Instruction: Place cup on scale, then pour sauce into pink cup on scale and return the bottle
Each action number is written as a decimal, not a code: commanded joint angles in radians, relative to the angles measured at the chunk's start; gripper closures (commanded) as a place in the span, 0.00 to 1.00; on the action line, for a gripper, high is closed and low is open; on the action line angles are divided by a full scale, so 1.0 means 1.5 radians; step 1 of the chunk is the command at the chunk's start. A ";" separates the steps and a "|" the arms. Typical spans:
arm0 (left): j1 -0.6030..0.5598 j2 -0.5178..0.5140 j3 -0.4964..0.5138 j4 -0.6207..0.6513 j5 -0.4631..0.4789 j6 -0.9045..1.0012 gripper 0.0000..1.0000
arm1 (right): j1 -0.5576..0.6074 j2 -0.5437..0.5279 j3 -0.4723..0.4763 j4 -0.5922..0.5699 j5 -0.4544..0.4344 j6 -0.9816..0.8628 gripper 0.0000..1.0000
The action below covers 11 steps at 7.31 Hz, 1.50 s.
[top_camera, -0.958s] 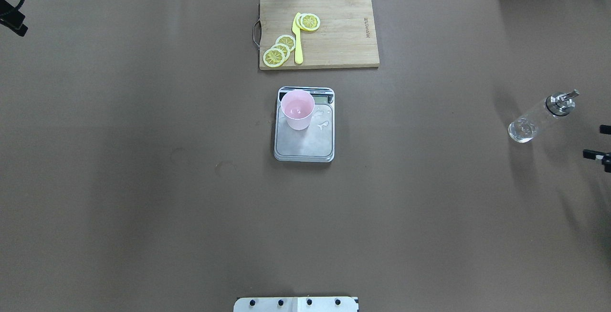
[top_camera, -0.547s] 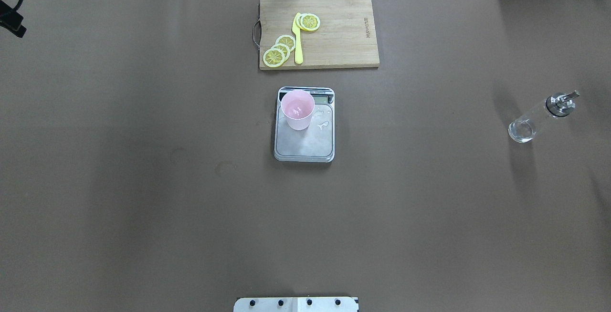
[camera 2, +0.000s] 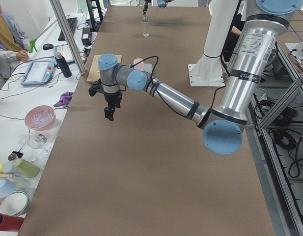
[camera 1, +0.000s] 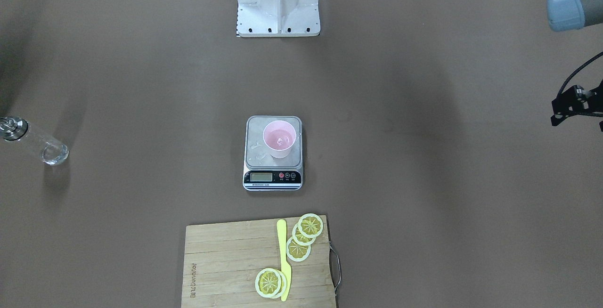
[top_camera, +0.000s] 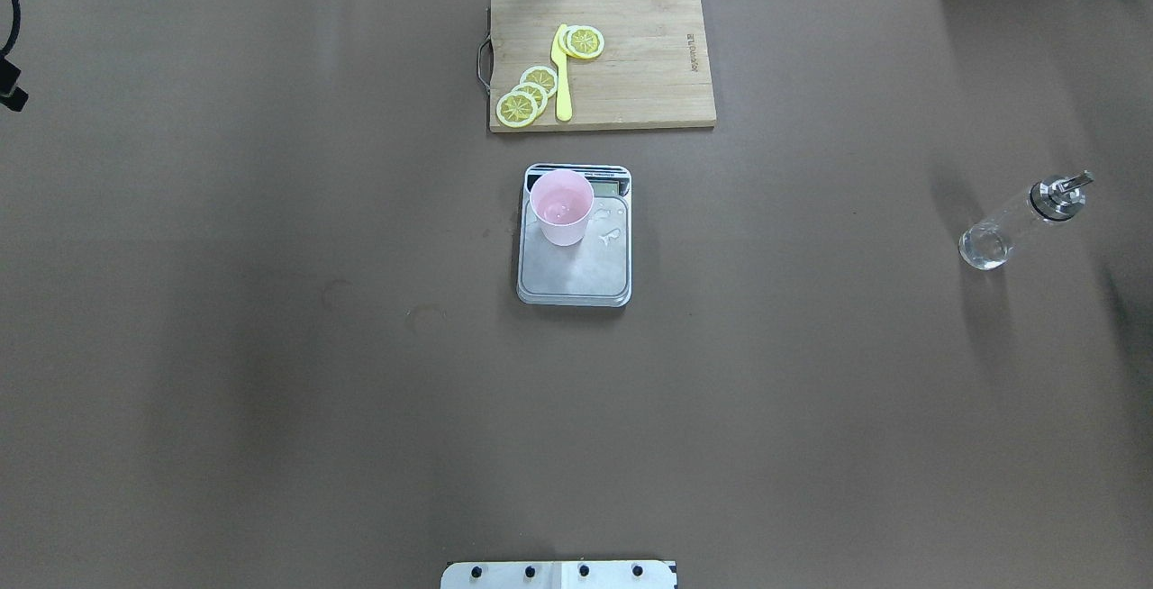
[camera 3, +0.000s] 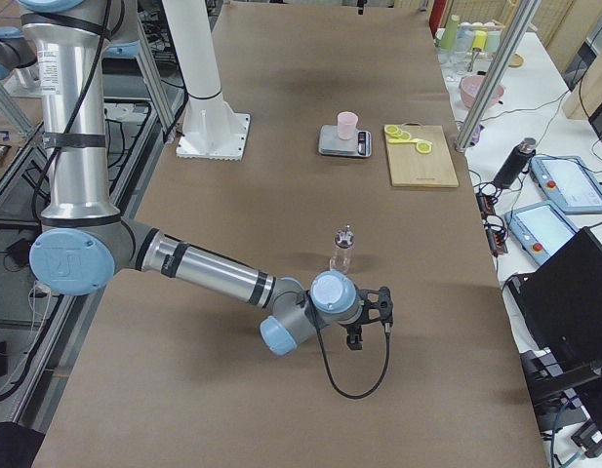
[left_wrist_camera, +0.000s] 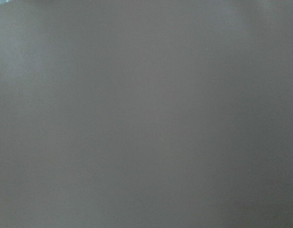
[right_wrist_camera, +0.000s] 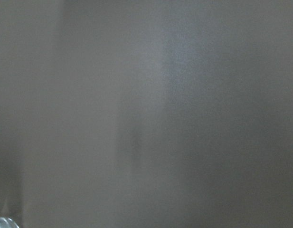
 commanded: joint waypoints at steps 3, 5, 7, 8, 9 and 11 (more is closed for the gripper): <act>-0.066 0.006 0.069 0.000 -0.007 0.092 0.02 | 0.018 0.050 0.091 -0.385 -0.100 -0.288 0.00; -0.116 0.003 0.165 0.002 -0.009 0.211 0.02 | 0.088 0.069 0.103 -0.488 -0.104 -0.483 0.00; -0.151 0.008 0.218 -0.003 -0.011 0.212 0.02 | 0.095 0.043 0.192 -0.571 -0.106 -0.486 0.00; -0.172 0.032 0.221 -0.010 -0.031 0.213 0.02 | 0.095 0.024 0.219 -0.573 -0.111 -0.487 0.00; -0.174 0.061 0.215 -0.051 -0.055 0.212 0.02 | 0.095 -0.004 0.241 -0.573 -0.118 -0.486 0.00; -0.172 0.084 0.215 -0.065 -0.055 0.206 0.02 | 0.094 -0.019 0.244 -0.573 -0.113 -0.486 0.00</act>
